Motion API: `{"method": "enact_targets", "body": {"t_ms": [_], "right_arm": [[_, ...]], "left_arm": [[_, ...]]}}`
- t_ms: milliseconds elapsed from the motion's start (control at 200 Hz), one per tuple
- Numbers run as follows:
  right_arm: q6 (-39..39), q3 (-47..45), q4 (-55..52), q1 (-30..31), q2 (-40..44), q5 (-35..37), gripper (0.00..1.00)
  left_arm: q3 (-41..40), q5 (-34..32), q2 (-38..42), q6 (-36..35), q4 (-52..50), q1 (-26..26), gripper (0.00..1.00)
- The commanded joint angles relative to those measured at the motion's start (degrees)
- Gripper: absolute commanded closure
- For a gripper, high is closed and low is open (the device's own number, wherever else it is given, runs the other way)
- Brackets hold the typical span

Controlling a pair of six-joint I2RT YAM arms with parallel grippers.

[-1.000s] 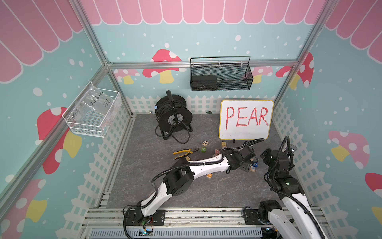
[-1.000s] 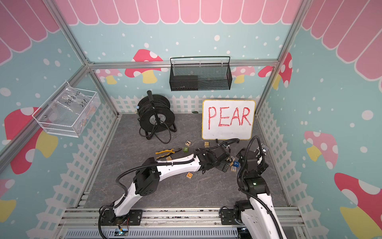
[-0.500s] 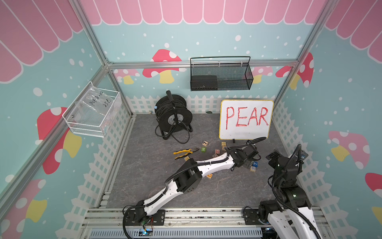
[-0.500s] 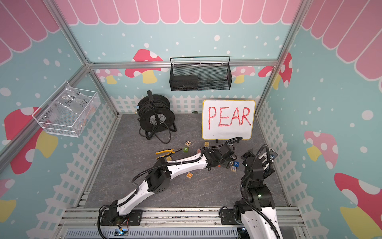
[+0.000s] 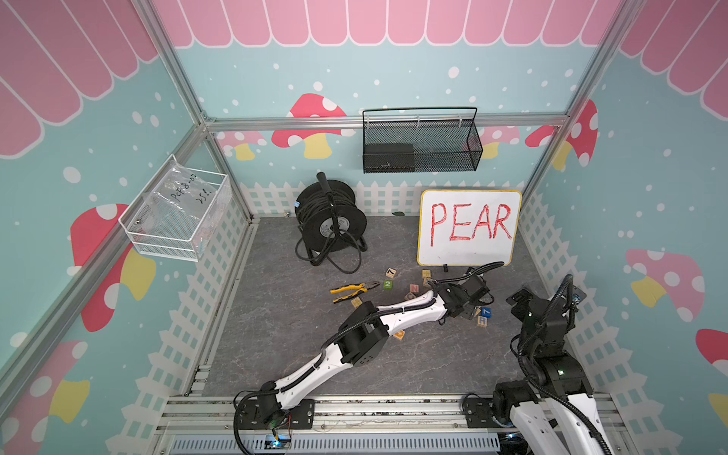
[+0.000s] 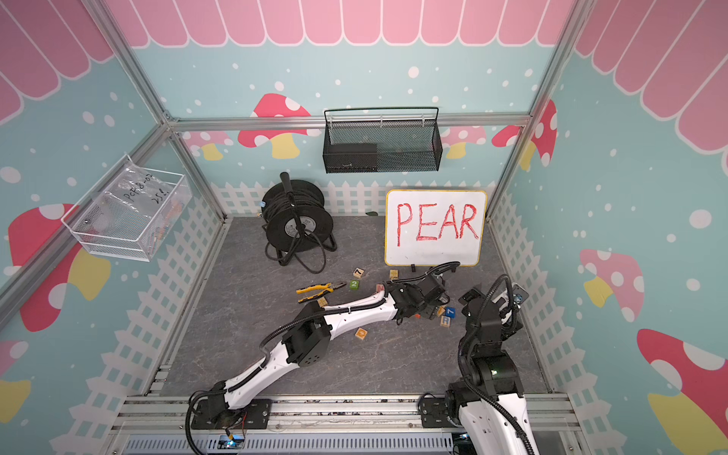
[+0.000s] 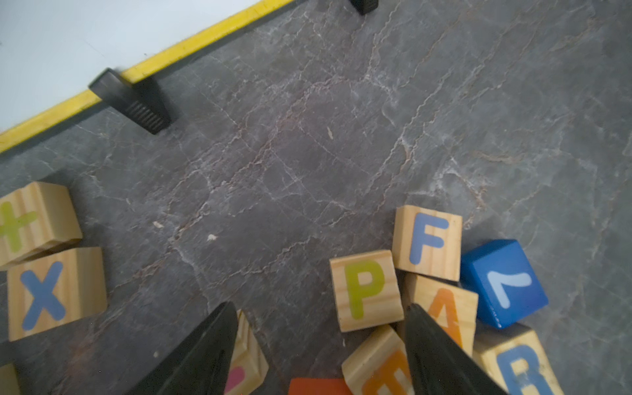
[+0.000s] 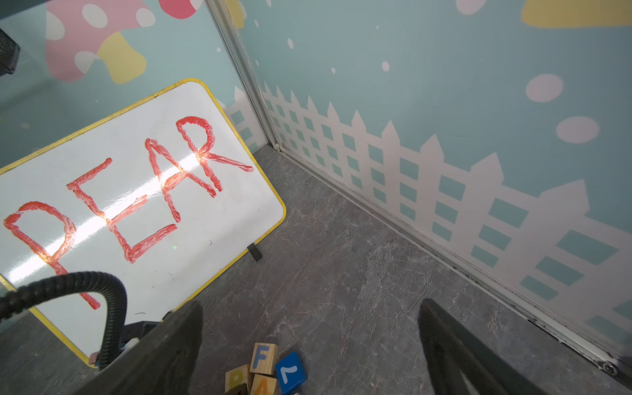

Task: Spell the uppercase word “pear” with letter blocks
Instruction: Pick up the letter block from the center of the board.

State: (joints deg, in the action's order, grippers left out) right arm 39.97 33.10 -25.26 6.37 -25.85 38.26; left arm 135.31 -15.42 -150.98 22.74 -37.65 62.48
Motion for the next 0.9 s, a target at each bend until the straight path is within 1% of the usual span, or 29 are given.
{"method": "enact_targets", "body": {"t_ms": [0, 285, 460, 470, 495, 696, 771, 891], "right_arm": [[0.99, -0.91, 0.28, -0.28, -0.03, -0.08, 0.00], [1.08, -1.15, 0.54, -0.22, 0.52, 0.06, 0.01], [1.08, -1.38, 0.88, -0.22, 0.16, -0.18, 0.01], [1.08, -1.44, 0.90, -0.24, 0.18, -0.20, 0.01], [0.99, -1.42, 0.93, -0.29, 0.06, -0.16, 0.01], [0.99, -1.60, 1.37, -0.26, 0.18, -0.17, 0.00], [0.90, -1.73, 1.51, -0.23, 0.04, -0.28, 0.01], [0.82, -1.72, 1.55, -0.27, -0.03, -0.31, 0.01]], "left_arm": [[1.89, -1.03, -1.84, 0.37, 0.68, -0.27, 0.21], [4.46, -1.67, -4.80, 0.21, 1.09, -0.32, 0.25], [4.31, -2.51, -5.20, -0.21, 1.04, -0.24, 0.31], [4.28, -3.76, -5.20, -0.23, 1.01, -0.23, 0.31], [4.20, -4.51, -5.20, -0.30, 0.83, -0.15, 0.32], [4.08, -6.53, -5.03, -1.68, 0.30, 0.29, 0.38], [4.22, -6.64, -4.70, -2.10, 0.37, 0.42, 0.38], [4.03, -6.04, -3.46, -2.57, 0.76, 0.39, 0.33]]}}
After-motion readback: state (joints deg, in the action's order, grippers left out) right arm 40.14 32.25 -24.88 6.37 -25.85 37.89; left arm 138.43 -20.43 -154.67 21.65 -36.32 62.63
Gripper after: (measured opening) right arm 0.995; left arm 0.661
